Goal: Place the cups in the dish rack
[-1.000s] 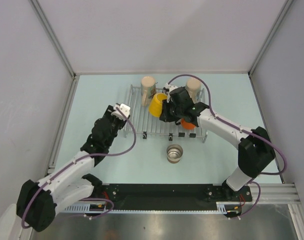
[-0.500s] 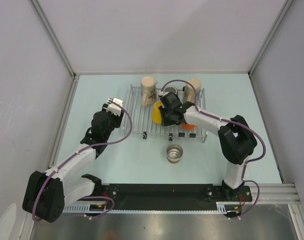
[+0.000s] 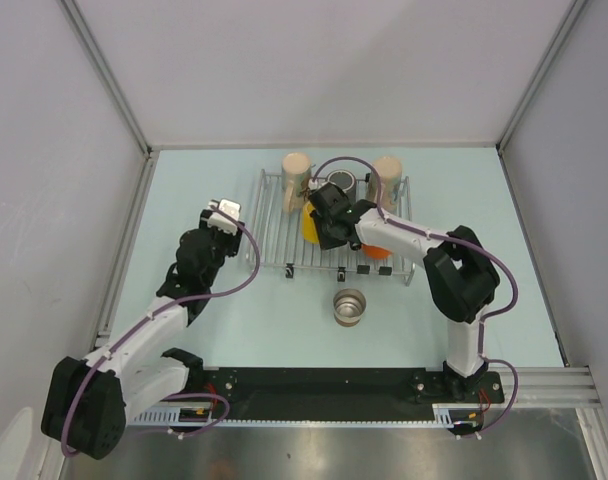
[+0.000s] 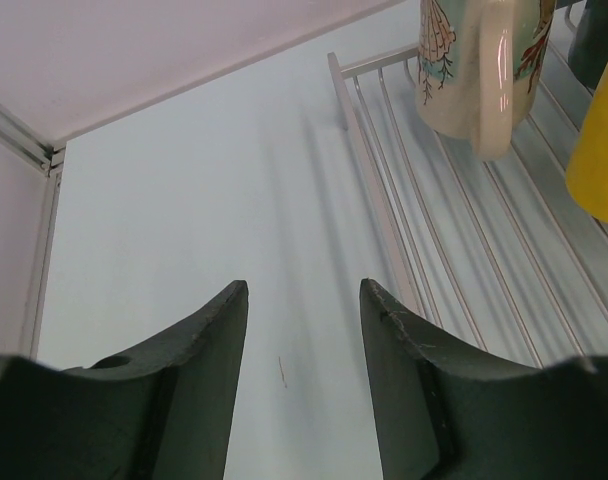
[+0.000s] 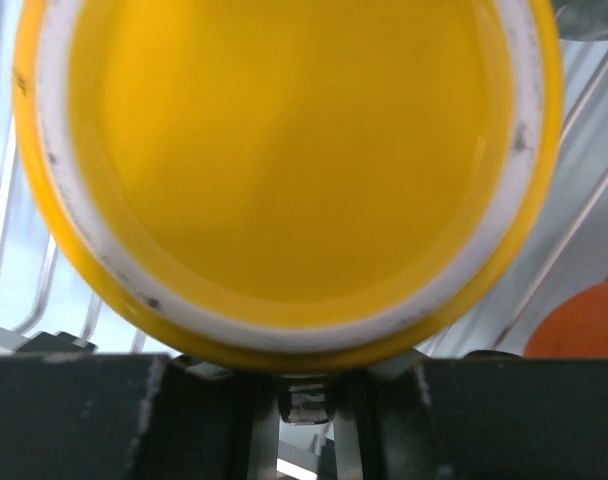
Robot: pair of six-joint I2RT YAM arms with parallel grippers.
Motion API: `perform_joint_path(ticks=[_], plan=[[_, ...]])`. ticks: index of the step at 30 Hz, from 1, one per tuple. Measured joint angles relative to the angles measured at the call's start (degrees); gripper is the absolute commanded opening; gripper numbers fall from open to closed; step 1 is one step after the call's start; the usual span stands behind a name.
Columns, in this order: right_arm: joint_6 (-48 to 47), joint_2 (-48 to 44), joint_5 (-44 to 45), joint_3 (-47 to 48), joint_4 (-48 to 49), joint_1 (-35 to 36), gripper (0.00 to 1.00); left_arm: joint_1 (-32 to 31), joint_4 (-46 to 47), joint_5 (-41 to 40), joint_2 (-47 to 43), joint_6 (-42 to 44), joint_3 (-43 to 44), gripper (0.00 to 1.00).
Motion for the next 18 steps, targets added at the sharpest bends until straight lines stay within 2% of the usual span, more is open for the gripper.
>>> perform_joint_path(ticks=[2,3,5,8,18], plan=[[0.17,0.04,1.01,0.15,-1.01,0.42,0.51,0.04,0.22,0.00,-0.59,0.04,-0.42,0.53],[0.48,0.04,1.38,0.15,-1.53,0.55,0.62,0.04,0.26,0.00,-0.79,0.02,-0.52,0.54],[0.59,0.04,2.14,0.15,-3.10,0.83,0.66,0.04,0.39,0.02,-1.18,0.04,-0.76,0.53],[0.63,0.04,3.08,0.15,-4.68,1.25,0.69,0.04,0.61,0.02,-1.31,0.04,-0.83,0.53],[0.92,-3.65,3.54,1.66,-8.24,4.76,0.67,0.04,1.44,0.81,-1.66,0.09,-1.11,0.53]])
